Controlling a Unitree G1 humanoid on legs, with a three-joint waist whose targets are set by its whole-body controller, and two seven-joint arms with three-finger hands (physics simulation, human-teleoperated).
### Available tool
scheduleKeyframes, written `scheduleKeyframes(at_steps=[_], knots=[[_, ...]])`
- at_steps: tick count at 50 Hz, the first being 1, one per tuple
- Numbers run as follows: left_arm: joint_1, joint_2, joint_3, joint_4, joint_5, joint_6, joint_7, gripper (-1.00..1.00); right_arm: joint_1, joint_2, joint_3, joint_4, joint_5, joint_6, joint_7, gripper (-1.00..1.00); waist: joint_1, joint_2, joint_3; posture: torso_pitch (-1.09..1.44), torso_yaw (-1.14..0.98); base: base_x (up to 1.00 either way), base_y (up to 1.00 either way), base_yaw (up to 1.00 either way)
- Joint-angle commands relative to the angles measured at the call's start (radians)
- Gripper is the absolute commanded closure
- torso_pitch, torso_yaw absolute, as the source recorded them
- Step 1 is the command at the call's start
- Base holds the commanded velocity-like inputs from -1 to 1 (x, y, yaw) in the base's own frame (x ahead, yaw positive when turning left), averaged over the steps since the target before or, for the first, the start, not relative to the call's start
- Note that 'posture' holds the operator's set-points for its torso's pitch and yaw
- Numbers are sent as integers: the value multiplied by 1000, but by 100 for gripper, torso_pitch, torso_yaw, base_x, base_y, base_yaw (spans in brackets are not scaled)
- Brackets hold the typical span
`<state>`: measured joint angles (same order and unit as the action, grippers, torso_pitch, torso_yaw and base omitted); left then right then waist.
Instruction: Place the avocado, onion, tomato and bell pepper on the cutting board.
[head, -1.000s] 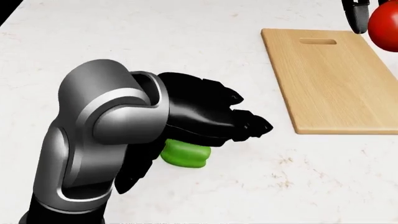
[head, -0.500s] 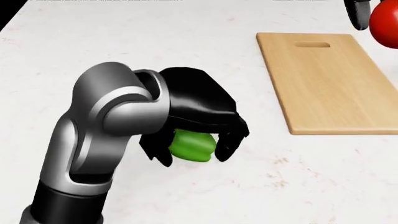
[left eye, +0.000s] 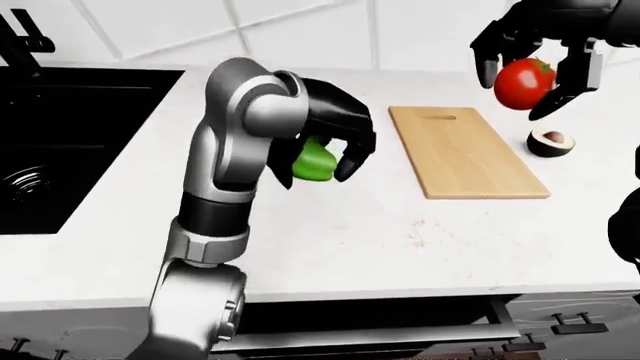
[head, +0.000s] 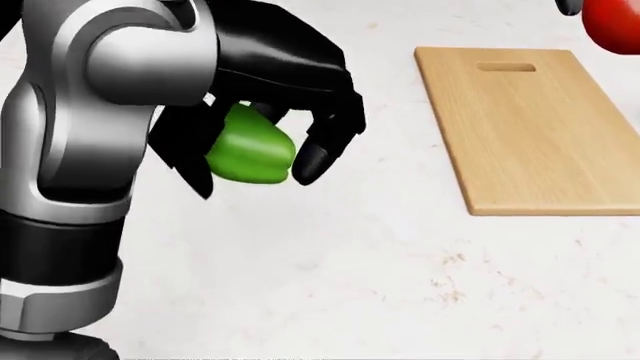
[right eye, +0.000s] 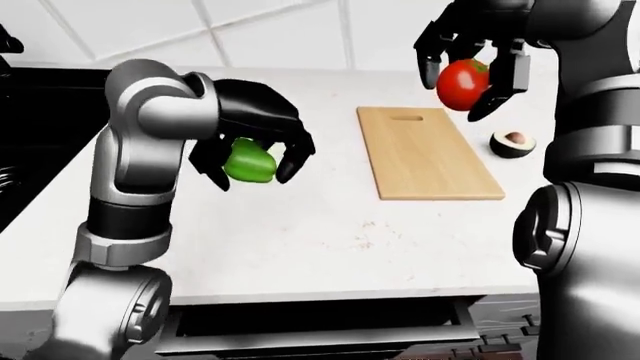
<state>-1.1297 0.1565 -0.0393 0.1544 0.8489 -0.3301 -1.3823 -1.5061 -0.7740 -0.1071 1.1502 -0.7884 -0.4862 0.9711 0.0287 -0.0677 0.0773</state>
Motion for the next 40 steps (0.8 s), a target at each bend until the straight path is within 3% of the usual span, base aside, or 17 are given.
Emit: scheduleKeyframes(at_steps=[1, 9, 31, 32, 35, 40], knots=[[-76, 22, 27, -9, -22, 8, 22, 100, -42, -13, -8, -30, 22, 8, -29, 100, 1, -5, -34, 0, 0, 0, 0, 0], [-194, 78, 39, 116, -40, 3, 73, 100, -30, -14, -5, -26, 42, 6, -42, 100, 3, -4, -31, 0, 0, 0, 0, 0], [-347, 181, 61, 335, -53, -25, 156, 100, -47, -7, 4, -23, 47, 7, -45, 100, -3, 3, -29, 0, 0, 0, 0, 0], [-340, 182, 61, 327, -54, -24, 149, 100, -46, -7, 5, -23, 46, 5, -45, 100, -6, 16, -51, 0, 0, 0, -8, 0], [-345, 188, 62, 334, -53, -27, 150, 100, -51, -5, 5, -24, 46, 6, -42, 100, -21, 44, -53, 0, 0, 0, -8, 0], [-354, 193, 63, 342, -55, -30, 146, 100, -47, -5, 4, -25, 46, 6, -40, 100, -23, 47, -53, 0, 0, 0, -8, 0]])
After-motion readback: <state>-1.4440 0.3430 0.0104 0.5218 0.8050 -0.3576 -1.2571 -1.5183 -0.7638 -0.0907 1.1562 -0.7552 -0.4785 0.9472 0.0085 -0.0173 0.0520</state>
